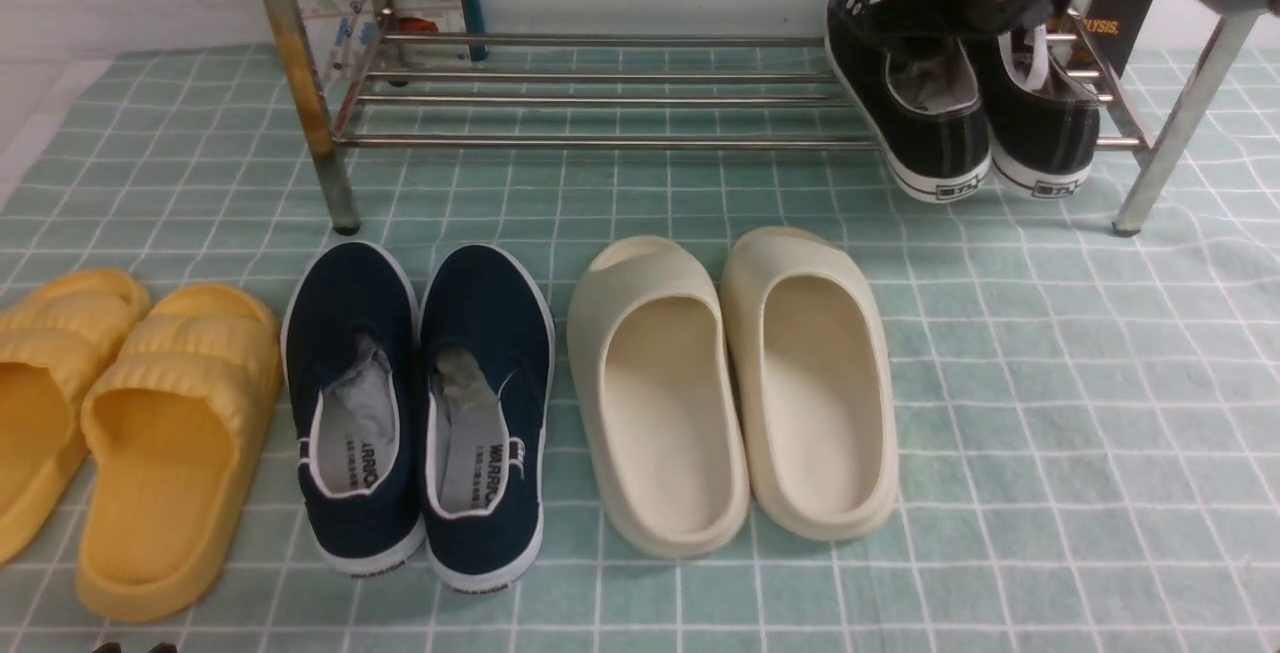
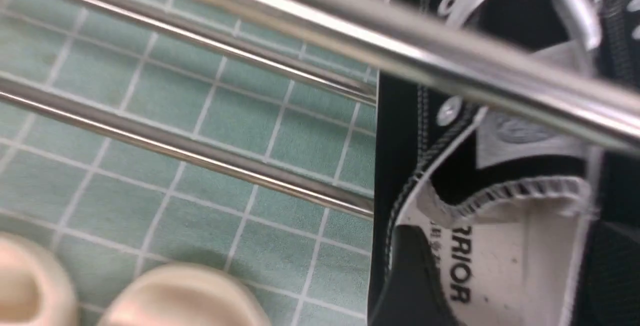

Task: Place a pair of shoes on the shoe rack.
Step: Use the right arm to put a shoe into the shoe rack

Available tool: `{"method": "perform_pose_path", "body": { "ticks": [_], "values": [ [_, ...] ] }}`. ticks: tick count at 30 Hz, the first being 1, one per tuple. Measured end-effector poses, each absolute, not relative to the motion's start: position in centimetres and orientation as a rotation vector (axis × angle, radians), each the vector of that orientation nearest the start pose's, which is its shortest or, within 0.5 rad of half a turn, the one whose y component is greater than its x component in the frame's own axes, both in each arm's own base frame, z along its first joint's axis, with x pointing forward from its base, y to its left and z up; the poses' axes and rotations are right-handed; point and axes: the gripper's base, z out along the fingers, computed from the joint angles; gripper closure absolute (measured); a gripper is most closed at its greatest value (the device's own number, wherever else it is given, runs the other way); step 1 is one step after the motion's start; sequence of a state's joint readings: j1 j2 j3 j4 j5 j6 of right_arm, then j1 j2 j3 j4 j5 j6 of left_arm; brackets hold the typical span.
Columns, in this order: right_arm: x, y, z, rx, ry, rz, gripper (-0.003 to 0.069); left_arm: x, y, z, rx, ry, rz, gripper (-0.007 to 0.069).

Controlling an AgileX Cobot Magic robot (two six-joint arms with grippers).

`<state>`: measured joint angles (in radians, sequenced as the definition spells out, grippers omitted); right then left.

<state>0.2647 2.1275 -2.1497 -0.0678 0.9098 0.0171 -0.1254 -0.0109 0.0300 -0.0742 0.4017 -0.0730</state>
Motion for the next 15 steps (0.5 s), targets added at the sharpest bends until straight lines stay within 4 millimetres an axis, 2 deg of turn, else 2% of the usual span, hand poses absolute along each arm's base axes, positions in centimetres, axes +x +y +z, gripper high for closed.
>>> {"method": "perform_pose_path", "body": {
  "ticks": [3, 4, 6, 9, 10, 12, 15],
  "values": [
    [46.4, 12.2, 34.4, -0.359, 2.361, 0.068, 0.0215, 5.1, -0.9, 16.8, 0.005, 1.909, -0.208, 0.0386],
    [45.5, 12.0, 35.0, -0.398, 2.393, 0.059, 0.0256, 5.1, -0.9, 16.8, 0.005, 1.909, -0.208, 0.0386],
    [44.6, 11.6, 35.0, -0.431, 2.473, 0.041, 0.0355, 5.1, -0.9, 16.8, 0.005, 1.909, -0.208, 0.0386],
    [44.1, 10.8, 33.7, -0.430, 2.568, 0.025, 0.0512, 5.1, -0.9, 16.8, 0.005, 1.909, -0.208, 0.0386],
    [44.1, 10.6, 33.5, -0.427, 2.581, 0.023, 0.0538, 5.1, -0.9, 16.8, 0.005, 1.909, -0.208, 0.0386],
    [43.5, 9.8, 31.6, -0.416, 2.649, 0.011, 0.0645, 5.1, -0.9, 16.8, 0.005, 1.909, -0.208, 0.0386],
    [42.1, 9.2, 29.1, -0.403, 2.692, 0.006, 0.0662, 5.1, -0.9, 16.8, 0.005, 1.909, -0.208, 0.0386]
  ]
}}
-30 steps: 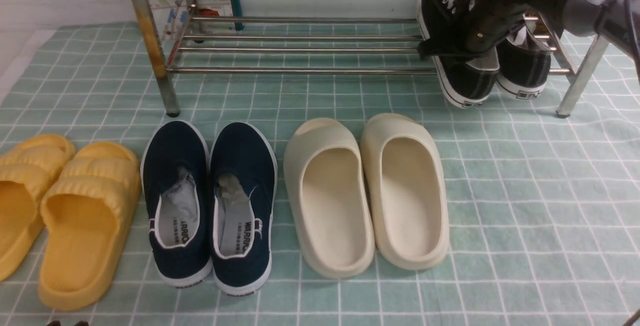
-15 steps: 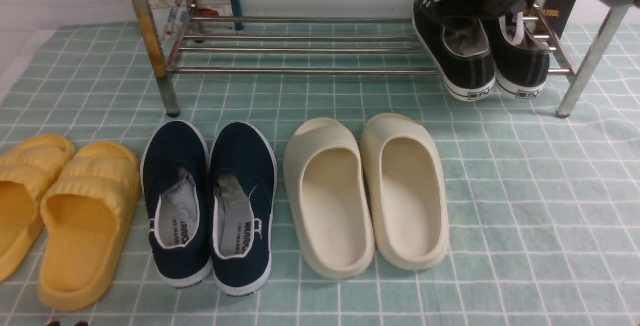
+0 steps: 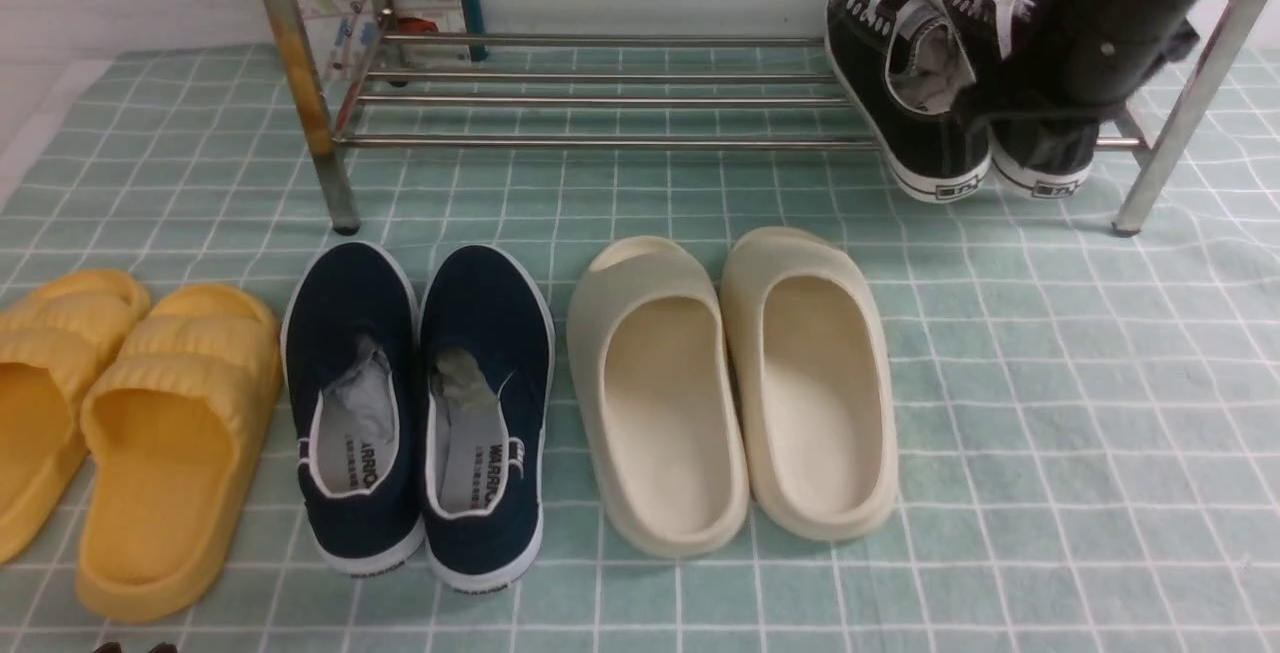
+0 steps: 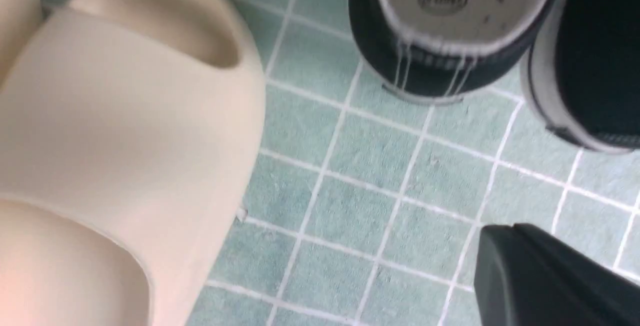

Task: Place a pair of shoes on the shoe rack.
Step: Use the right arm to put a shoe into the shoe rack

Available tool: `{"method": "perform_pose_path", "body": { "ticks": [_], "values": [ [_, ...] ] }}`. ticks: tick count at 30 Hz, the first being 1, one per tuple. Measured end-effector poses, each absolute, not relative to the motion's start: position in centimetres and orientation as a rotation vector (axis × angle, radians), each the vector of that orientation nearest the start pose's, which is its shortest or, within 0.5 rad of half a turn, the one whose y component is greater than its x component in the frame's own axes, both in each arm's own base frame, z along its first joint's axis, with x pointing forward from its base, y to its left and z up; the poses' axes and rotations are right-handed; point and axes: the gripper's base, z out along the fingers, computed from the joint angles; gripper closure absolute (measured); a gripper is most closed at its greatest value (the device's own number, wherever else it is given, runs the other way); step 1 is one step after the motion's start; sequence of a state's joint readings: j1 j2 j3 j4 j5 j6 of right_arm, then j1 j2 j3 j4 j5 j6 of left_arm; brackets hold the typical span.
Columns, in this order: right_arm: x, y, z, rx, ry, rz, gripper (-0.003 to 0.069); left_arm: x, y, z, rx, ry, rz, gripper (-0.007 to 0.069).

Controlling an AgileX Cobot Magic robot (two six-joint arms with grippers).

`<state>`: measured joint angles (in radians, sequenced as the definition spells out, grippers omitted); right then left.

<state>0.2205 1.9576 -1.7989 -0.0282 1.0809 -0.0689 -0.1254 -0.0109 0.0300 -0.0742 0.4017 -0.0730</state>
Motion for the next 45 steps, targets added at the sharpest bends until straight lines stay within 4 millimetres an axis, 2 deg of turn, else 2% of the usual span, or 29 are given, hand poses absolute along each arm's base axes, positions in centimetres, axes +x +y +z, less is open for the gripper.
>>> {"method": "perform_pose_path", "body": {
  "ticks": [4, 8, 11, 23, 28, 31, 34, 38, 39, 40, 45],
  "values": [
    [41.5, 9.1, 26.5, -0.394, 2.642, 0.020, 0.0662, 5.1, -0.9, 16.8, 0.005, 1.909, -0.208, 0.0386],
    [42.3, 9.5, 24.5, -0.351, 2.557, 0.063, 0.0662, 5.1, -0.9, 16.8, 0.005, 1.909, -0.208, 0.0386],
    [43.1, 9.7, 24.0, -0.313, 2.510, 0.077, 0.0661, 5.1, -0.9, 16.8, 0.005, 1.909, -0.208, 0.0386],
    [43.9, 10.2, 24.2, -0.233, 2.424, 0.163, 0.0660, 5.1, -0.9, 16.8, 0.005, 1.909, -0.208, 0.0386],
    [43.6, 10.2, 24.4, -0.227, 2.443, 0.174, 0.0659, 5.1, -0.9, 16.8, 0.005, 1.909, -0.208, 0.0386],
    [42.6, 10.0, 25.3, -0.256, 2.495, 0.164, 0.0658, 5.1, -0.9, 16.8, 0.005, 1.909, -0.208, 0.0386],
    [40.8, 9.7, 27.7, -0.326, 2.526, 0.143, 0.0657, 5.1, -0.9, 16.8, 0.005, 1.909, -0.208, 0.0386],
    [38.6, 9.2, 32.0, -0.348, 2.450, 0.139, 0.0655, 5.1, -0.9, 16.8, 0.005, 1.909, -0.208, 0.0386],
    [38.5, 9.1, 32.3, -0.347, 2.443, 0.138, 0.0655, 5.1, -0.9, 16.8, 0.005, 1.909, -0.208, 0.0386],
    [37.4, 8.9, 34.5, -0.346, 2.387, 0.139, 0.0655, 5.1, -0.9, 16.8, 0.005, 1.909, -0.208, 0.0386],
    [33.5, 7.9, 40.6, -0.346, 2.199, 0.125, 0.0655, 5.1, -0.9, 16.8, 0.005, 1.909, -0.208, 0.0386]
  ]
}}
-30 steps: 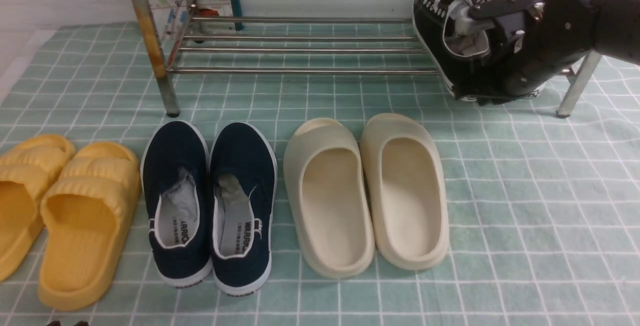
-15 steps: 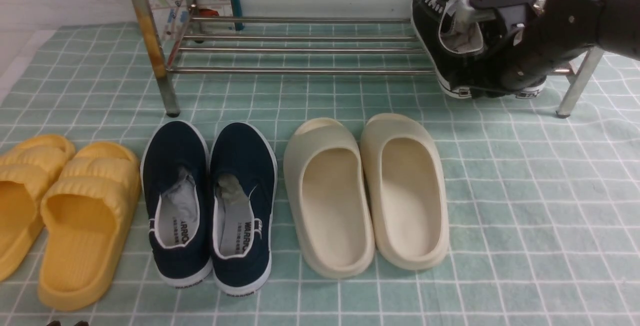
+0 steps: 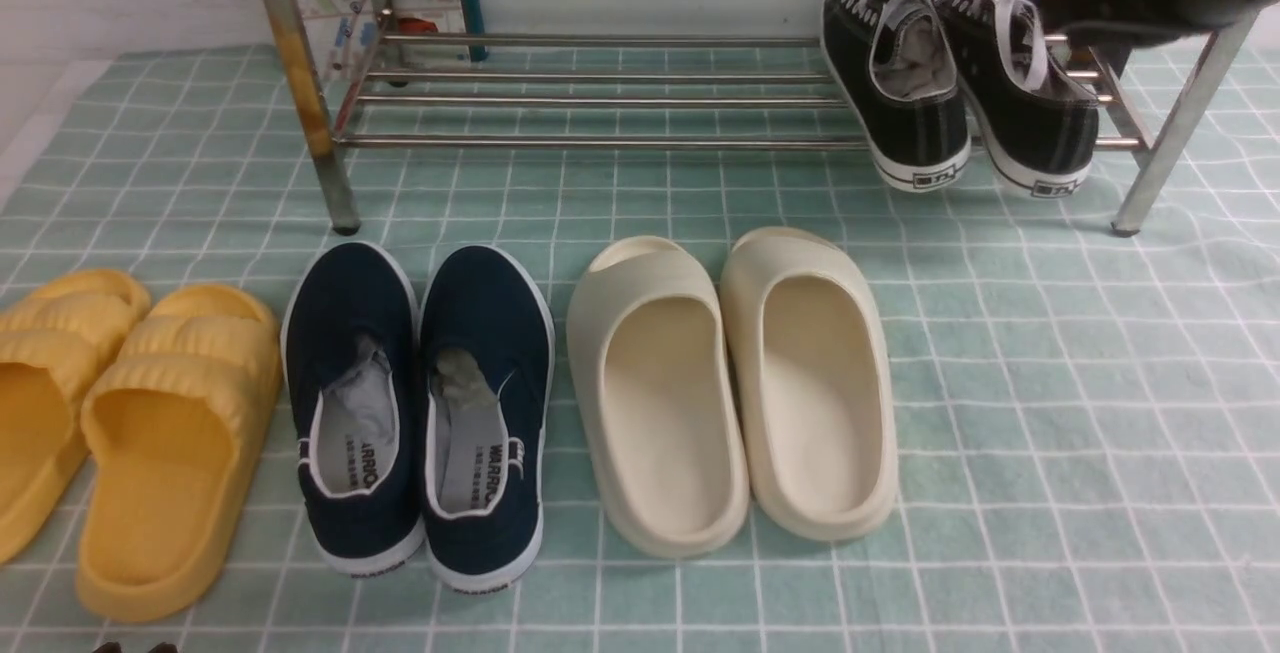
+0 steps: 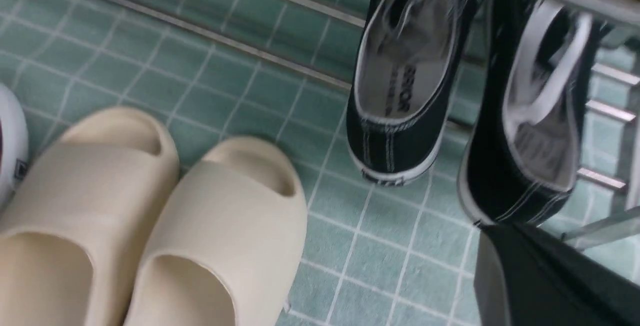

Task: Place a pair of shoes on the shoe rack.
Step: Use the right arm to put a shoe into the shoe rack

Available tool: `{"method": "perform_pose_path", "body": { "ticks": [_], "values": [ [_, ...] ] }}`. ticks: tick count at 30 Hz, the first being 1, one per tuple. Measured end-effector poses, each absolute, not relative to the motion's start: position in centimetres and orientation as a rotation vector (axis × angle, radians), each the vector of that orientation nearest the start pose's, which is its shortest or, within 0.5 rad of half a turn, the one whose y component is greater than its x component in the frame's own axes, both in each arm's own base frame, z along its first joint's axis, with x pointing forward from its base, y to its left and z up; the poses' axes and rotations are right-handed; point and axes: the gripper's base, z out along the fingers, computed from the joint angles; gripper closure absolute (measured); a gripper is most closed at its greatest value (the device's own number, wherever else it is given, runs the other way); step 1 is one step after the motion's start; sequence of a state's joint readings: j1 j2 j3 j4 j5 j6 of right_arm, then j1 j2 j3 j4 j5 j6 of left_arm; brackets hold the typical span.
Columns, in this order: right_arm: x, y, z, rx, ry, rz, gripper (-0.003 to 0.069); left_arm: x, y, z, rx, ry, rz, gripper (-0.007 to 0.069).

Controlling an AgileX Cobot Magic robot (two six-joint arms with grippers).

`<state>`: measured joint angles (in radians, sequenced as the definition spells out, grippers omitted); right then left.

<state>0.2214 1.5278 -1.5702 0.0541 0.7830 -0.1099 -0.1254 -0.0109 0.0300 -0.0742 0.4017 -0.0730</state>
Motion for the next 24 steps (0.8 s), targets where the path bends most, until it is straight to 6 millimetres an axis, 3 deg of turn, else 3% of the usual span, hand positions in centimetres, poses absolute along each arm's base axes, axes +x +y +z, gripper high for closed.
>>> {"method": "perform_pose_path", "body": {
  "ticks": [3, 7, 11, 13, 15, 17, 18, 21, 22, 23, 24],
  "values": [
    [31.9, 7.3, 43.0, -0.343, 2.095, 0.087, 0.0655, 5.1, -0.9, 16.8, 0.005, 1.909, -0.208, 0.0386],
    [31.7, 6.6, 43.7, -0.344, 2.062, 0.027, 0.0654, 5.1, -0.9, 16.8, 0.005, 1.909, -0.208, 0.0386],
    [34.2, 5.0, 39.5, -0.282, 2.205, -0.015, 0.0650, 5.1, -0.9, 16.8, 0.005, 1.909, -0.208, 0.0386],
    [36.6, 3.0, 34.3, -0.120, 2.365, 0.009, 0.0641, 5.1, -0.9, 16.8, 0.005, 1.909, -0.208, 0.0386],
    [37.9, 1.7, 30.9, 0.004, 2.437, 0.045, 0.0623, 5.1, -0.9, 16.8, 0.005, 1.909, -0.208, 0.0386],
    [38.5, 1.0, 29.5, 0.060, 2.455, 0.067, 0.0596, 5.1, -0.9, 16.8, 0.005, 1.909, -0.208, 0.0386],
    [39.3, 0.5, 28.4, 0.120, 2.443, 0.101, 0.0550, 5.1, -0.9, 16.8, 0.005, 1.909, -0.208, 0.0386],
    [40.1, 0.2, 28.0, 0.168, 2.389, 0.135, 0.0463, 5.1, -0.9, 16.8, 0.005, 1.909, -0.208, 0.0386],
    [40.6, 0.2, 28.0, 0.174, 2.343, 0.146, 0.0389, 5.1, -0.9, 16.8, 0.005, 1.909, -0.208, 0.0386],
    [40.8, 0.2, 27.9, 0.175, 2.332, 0.147, 0.0365, 5.1, -0.9, 16.8, 0.005, 1.909, -0.208, 0.0386],
    [41.3, 0.3, 27.9, 0.165, 2.287, 0.145, 0.0274, 5.1, -0.9, 16.8, 0.005, 1.909, -0.208, 0.0386]
  ]
}}
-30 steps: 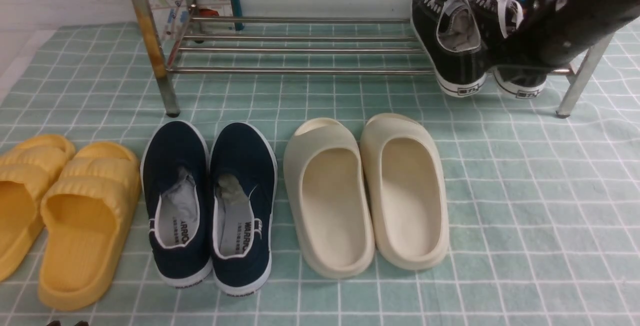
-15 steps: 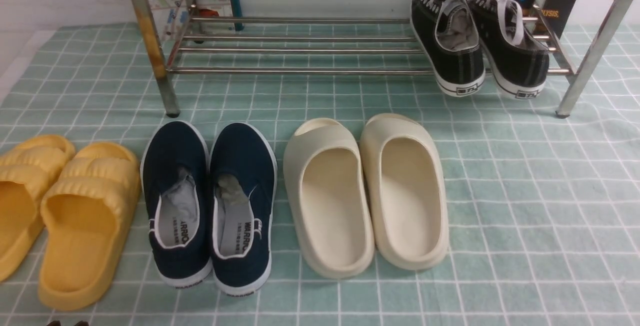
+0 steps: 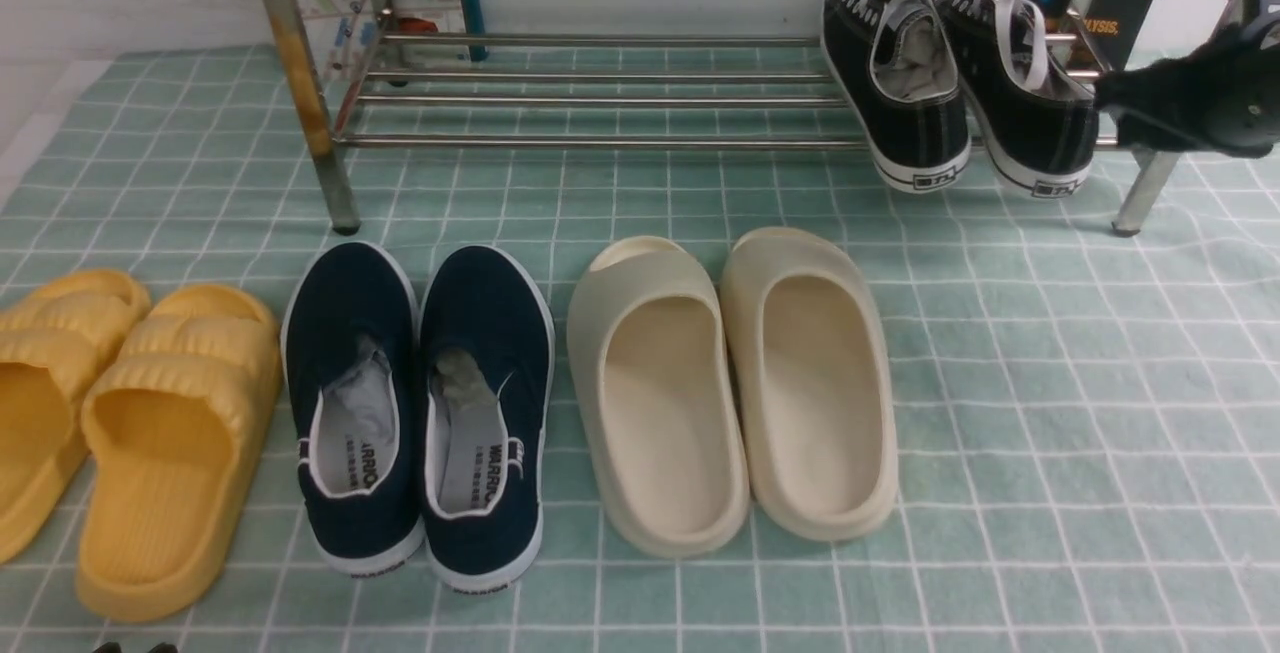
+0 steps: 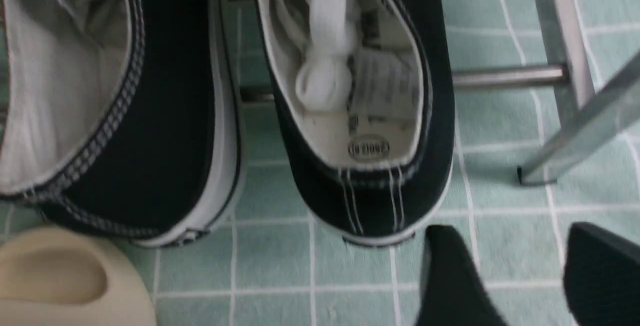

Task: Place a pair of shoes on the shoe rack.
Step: Use the right arm to put a shoe into the shoe rack

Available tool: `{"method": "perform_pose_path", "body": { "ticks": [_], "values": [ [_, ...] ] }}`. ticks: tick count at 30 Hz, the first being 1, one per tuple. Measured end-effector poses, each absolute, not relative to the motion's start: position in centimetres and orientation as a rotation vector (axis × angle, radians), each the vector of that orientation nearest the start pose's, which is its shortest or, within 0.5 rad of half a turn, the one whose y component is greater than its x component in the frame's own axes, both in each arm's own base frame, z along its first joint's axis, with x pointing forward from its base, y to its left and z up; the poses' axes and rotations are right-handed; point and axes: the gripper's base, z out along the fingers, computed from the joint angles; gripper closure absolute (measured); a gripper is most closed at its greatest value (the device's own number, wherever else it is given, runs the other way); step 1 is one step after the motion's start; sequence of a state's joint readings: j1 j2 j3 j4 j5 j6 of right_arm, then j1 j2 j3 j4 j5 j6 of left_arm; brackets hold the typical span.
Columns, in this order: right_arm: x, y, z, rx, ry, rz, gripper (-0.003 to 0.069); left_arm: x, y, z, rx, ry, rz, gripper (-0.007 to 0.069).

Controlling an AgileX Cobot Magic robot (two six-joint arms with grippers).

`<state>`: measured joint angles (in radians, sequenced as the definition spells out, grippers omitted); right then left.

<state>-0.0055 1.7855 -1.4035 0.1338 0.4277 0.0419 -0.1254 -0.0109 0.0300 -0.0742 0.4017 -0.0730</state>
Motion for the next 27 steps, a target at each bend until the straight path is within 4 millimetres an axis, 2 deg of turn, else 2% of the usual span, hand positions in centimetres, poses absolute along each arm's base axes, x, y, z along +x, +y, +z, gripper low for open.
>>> {"method": "perform_pose_path", "body": {
  "ticks": [1, 2, 3, 4, 8, 11, 13, 17, 19, 25, 27],
  "values": [
    [41.5, 0.4, 27.9, 0.144, 2.265, 0.138, 0.0220, 5.1, -0.9, 16.8, 0.005, 1.909, -0.208, 0.0386],
    [41.6, 0.5, 27.8, 0.138, 2.262, 0.136, 0.0210, 5.1, -0.9, 16.8, 0.005, 1.909, -0.208, 0.0386],
    [42.0, 0.8, 27.5, 0.097, 2.238, 0.122, 0.0132, 5.1, -0.9, 16.8, 0.005, 1.909, -0.208, 0.0386],
    [42.3, 1.0, 27.2, 0.081, 2.223, 0.114, 0.0102, 5.1, -0.9, 16.8, 0.005, 1.909, -0.208, 0.0386],
    [43.3, 1.1, 26.2, 0.054, 2.180, 0.095, 0.0078, 5.1, -0.9, 16.8, 0.005, 1.909, -0.208, 0.0386],
    [44.4, 1.1, 24.6, 0.053, 2.145, 0.082, 0.0165, 5.1, -0.9, 16.8, 0.005, 1.909, -0.208, 0.0386],
    [44.6, 1.1, 24.5, 0.056, 2.134, 0.082, 0.0210, 5.1, -0.9, 16.8, 0.005, 1.909, -0.208, 0.0386],
    [44.8, 1.6, 24.0, 0.051, 2.130, 0.090, 0.0513, 5.1, -0.9, 16.8, 0.005, 1.909, -0.208, 0.0386],
    [44.8, 1.6, 24.1, 0.056, 2.127, 0.094, 0.0595, 5.1, -0.9, 16.8, 0.005, 1.909, -0.208, 0.0386],
    [44.7, 1.6, 24.5, 0.077, 2.112, 0.109, 0.0591, 5.1, -0.9, 16.8, 0.005, 1.909, -0.208, 0.0386],
    [44.6, 1.6, 25.3, 0.080, 2.088, 0.111, 0.0591, 5.1, -0.9, 16.8, 0.005, 1.909, -0.208, 0.0386]
  ]
}}
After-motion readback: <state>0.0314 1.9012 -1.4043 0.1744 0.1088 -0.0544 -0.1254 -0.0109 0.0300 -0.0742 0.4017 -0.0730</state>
